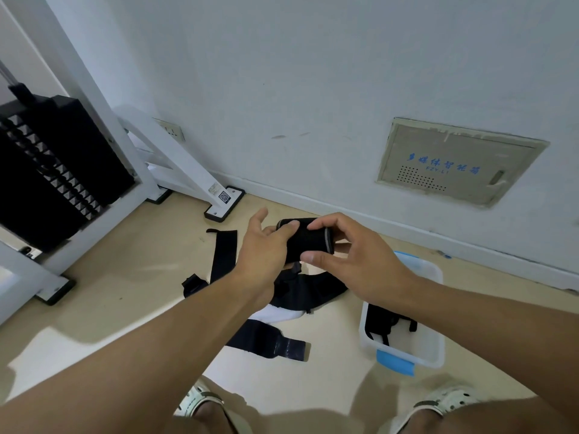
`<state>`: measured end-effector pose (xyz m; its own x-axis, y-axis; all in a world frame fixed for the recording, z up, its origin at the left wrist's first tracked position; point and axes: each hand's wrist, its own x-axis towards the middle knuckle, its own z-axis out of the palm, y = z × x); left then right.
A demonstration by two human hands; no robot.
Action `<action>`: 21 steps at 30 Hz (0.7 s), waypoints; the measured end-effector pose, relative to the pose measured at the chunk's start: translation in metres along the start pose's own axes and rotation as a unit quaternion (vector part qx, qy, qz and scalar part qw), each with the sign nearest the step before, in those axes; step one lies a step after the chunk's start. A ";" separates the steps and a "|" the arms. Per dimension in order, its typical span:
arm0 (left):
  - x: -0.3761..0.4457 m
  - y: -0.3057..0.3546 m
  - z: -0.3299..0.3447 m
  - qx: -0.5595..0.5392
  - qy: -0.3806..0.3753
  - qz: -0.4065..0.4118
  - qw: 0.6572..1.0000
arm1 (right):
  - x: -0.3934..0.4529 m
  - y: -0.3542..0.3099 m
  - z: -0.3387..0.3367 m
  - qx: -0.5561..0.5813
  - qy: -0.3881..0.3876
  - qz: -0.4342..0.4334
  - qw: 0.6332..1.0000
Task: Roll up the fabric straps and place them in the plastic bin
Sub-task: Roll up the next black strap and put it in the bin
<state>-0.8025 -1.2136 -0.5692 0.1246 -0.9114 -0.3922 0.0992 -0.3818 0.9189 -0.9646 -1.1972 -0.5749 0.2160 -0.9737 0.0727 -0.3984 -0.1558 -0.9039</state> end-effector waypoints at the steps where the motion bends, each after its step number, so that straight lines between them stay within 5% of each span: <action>1: 0.000 0.001 0.000 -0.002 0.000 -0.004 1.000 | 0.001 0.000 0.000 0.005 0.004 0.007 1.000; 14: -0.003 0.000 -0.004 0.032 -0.013 0.069 0.997 | 0.010 -0.001 0.007 0.164 0.114 0.099 0.975; 21: -0.001 -0.002 -0.011 0.039 -0.086 0.121 0.988 | 0.013 0.000 -0.002 0.220 0.103 0.131 0.961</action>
<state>-0.7922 -1.2102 -0.5715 -0.0358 -0.9875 -0.1532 0.0103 -0.1537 0.9881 -0.9639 -1.2100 -0.5734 -0.0397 -0.9891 -0.1415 0.0098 0.1412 -0.9899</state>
